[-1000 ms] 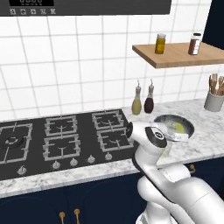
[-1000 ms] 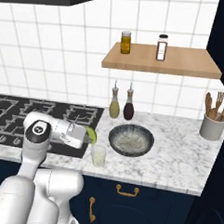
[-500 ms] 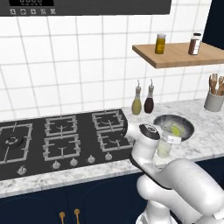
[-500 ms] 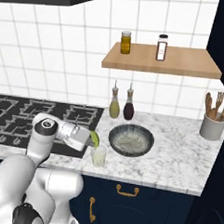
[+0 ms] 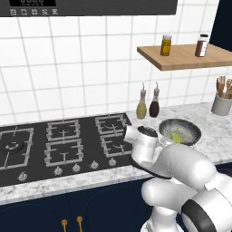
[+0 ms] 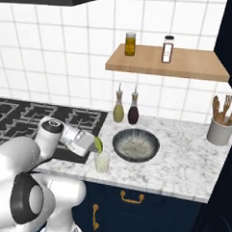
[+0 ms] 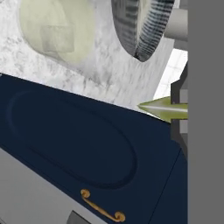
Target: Grab a lemon wedge from the fridge and one ice cube from the ice bowl, and put them in the glass of lemonade.
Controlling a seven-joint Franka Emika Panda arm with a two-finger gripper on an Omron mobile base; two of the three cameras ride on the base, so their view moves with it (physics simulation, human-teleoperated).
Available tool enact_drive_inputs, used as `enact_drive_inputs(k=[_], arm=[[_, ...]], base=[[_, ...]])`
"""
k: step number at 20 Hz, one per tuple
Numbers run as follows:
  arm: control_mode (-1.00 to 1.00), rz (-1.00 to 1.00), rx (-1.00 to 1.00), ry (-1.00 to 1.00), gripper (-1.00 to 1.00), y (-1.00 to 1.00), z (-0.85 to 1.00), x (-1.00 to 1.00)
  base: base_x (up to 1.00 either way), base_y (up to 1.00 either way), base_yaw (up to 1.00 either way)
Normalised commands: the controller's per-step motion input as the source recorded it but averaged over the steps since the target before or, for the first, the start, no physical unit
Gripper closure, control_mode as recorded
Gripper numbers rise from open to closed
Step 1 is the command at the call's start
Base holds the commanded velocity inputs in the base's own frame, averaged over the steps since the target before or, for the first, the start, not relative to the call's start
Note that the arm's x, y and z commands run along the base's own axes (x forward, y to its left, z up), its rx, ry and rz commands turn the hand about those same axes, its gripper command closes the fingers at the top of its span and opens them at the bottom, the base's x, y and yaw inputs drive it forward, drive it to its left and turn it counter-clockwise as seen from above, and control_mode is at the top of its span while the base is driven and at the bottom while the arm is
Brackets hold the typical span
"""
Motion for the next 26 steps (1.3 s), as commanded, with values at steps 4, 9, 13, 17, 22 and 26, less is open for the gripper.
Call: enact_drive_inputs(k=[4, 9, 13, 17, 22, 26], arm=[[-1.00, -0.05, 0.00, 0.00, 1.00, 0.01, -0.20, 0.32], [-1.00, 0.00, 0.00, 0.00, 1.00, 0.00, -0.21, 0.36], [-1.00, 0.00, 0.00, 0.00, 1.00, -0.03, -0.34, 0.18], [-1.00, 0.00, 0.00, 0.00, 1.00, -0.08, -0.41, 0.03], [-1.00, 0.00, 0.00, 0.00, 1.00, -0.09, -0.25, 0.24], [-1.00, 0.00, 0.00, 0.00, 1.00, -0.09, -0.36, 0.11]], base=[[0.00, 0.00, 0.00], [0.00, 0.00, 0.00], [0.00, 0.00, 0.00], [0.00, 0.00, 0.00], [0.00, 0.00, 0.00], [0.00, 0.00, 0.00]])
